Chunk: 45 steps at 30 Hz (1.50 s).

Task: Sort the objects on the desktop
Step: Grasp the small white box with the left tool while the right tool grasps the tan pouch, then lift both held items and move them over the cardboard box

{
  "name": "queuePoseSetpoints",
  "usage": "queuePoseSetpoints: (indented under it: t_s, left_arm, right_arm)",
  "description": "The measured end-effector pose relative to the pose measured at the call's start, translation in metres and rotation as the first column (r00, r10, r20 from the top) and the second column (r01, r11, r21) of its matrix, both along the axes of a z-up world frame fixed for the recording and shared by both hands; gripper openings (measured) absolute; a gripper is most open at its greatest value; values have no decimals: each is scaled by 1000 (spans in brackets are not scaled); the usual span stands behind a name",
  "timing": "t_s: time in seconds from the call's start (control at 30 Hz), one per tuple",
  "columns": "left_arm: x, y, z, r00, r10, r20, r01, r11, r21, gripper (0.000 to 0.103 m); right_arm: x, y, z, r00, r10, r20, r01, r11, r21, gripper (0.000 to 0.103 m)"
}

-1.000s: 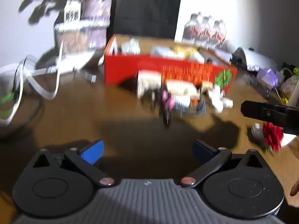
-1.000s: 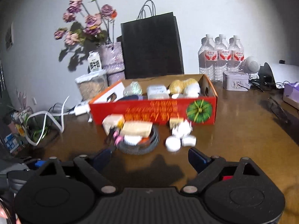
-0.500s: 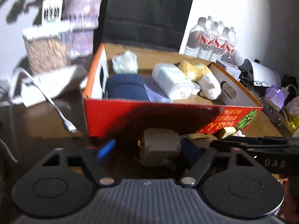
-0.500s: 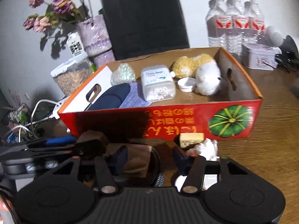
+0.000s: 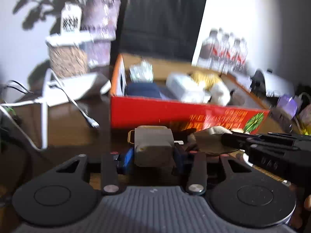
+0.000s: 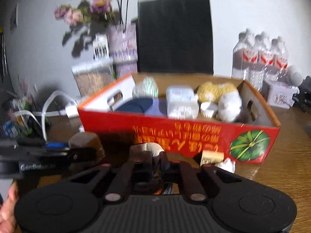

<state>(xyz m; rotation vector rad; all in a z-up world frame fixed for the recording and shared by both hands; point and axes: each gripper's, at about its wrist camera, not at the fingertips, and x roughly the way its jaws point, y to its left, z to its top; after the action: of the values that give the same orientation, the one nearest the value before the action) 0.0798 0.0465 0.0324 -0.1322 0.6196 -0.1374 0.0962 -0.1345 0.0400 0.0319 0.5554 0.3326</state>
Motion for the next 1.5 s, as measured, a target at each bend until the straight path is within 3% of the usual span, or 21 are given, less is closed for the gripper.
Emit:
queuePoseSetpoints:
  t_s: [0.1,0.23,0.57,0.7,0.93,1.07,1.13,1.17,1.2,1.37,1.5]
  left_arm:
    - [-24,8,15,1000,15,25,-14,999,-31,43]
    - [-67,12,29,1000,-4,27,5,999,-32,42]
    - [-145,-18,8,986,-126,-107,124,992,-20,43]
    - [-169,-21,8,979,-147,-144,155,987,42,43]
    - [-176,-34,0,985,-122,-121,133,987,85,43]
    - [-179,-37,-2,986,-123,-114,134,987,92,43]
    - [-180,-36,-4,986,-124,-109,135,986,96,43]
    - [-181,-37,-5,985,-129,-114,141,985,102,43]
    - [-182,-38,-7,983,-137,-118,150,982,111,43]
    - [-183,-35,-12,986,-139,-93,148,984,102,56]
    - [-180,-29,-14,988,-127,-84,134,988,81,57]
  right_arm:
    - [-24,-13,21,999,-21,40,19,999,44,6]
    - [-60,-28,29,1000,15,-10,-15,998,64,6]
    - [-132,-43,-6,982,56,-179,-56,998,6,10]
    - [-147,-49,-15,977,62,-205,-59,998,21,10]
    - [-156,-41,-22,975,84,-205,-87,996,-1,14]
    - [-161,-42,-23,979,60,-197,-68,997,-35,25]
    - [-162,-42,-20,981,42,-192,-56,996,-68,40]
    - [-164,-42,-18,982,41,-184,-56,996,-76,56]
    - [-165,-44,-16,984,46,-170,-61,995,-81,65]
    - [-162,-46,-8,987,48,-151,-63,993,-98,66]
    - [-155,-40,-11,983,80,-165,-97,991,-94,66]
